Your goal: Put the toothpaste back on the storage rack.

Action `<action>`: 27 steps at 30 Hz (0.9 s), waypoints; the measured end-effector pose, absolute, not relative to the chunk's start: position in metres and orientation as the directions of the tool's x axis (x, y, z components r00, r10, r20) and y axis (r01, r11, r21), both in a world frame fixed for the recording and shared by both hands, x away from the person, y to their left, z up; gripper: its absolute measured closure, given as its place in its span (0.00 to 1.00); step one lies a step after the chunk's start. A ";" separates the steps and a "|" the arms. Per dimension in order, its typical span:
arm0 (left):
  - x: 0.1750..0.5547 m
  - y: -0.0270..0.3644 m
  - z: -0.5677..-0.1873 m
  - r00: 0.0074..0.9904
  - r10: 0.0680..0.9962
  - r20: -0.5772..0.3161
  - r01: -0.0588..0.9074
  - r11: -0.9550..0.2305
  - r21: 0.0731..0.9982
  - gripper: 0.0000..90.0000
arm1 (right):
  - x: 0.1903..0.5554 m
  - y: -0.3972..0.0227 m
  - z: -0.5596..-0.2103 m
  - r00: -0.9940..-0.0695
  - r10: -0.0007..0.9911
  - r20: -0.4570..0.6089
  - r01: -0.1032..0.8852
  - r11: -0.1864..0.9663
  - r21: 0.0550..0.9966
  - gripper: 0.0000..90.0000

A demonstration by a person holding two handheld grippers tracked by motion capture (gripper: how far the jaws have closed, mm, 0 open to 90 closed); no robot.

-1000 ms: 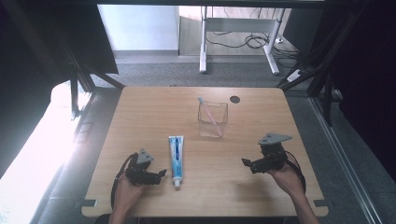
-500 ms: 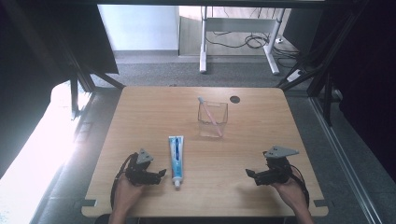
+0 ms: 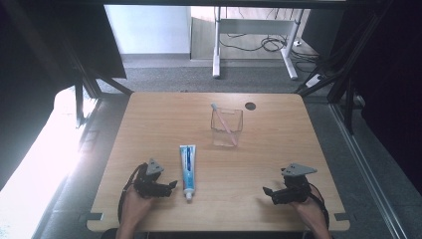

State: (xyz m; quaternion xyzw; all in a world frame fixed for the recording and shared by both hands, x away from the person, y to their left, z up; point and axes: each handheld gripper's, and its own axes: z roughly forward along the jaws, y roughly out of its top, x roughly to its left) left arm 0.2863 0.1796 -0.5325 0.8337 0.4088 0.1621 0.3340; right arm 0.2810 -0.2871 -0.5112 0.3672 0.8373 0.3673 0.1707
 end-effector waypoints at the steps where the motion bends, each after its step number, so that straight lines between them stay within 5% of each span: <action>1: 0.286 0.180 -0.533 0.611 0.792 -0.003 0.575 -0.441 0.689 0.15 | 0.281 -0.288 -0.511 -0.672 0.740 -0.013 0.490 0.458 0.742 0.00; 19: 0.286 0.174 -0.514 0.602 0.798 -0.041 0.587 -0.407 0.700 0.18 | 0.278 -0.294 -0.521 -0.660 0.750 -0.034 0.495 0.469 0.731 0.00; 27: 0.285 0.167 -0.504 0.630 0.773 -0.075 0.579 -0.404 0.708 0.43 | 0.277 -0.294 -0.523 -0.666 0.745 -0.043 0.489 0.480 0.729 0.01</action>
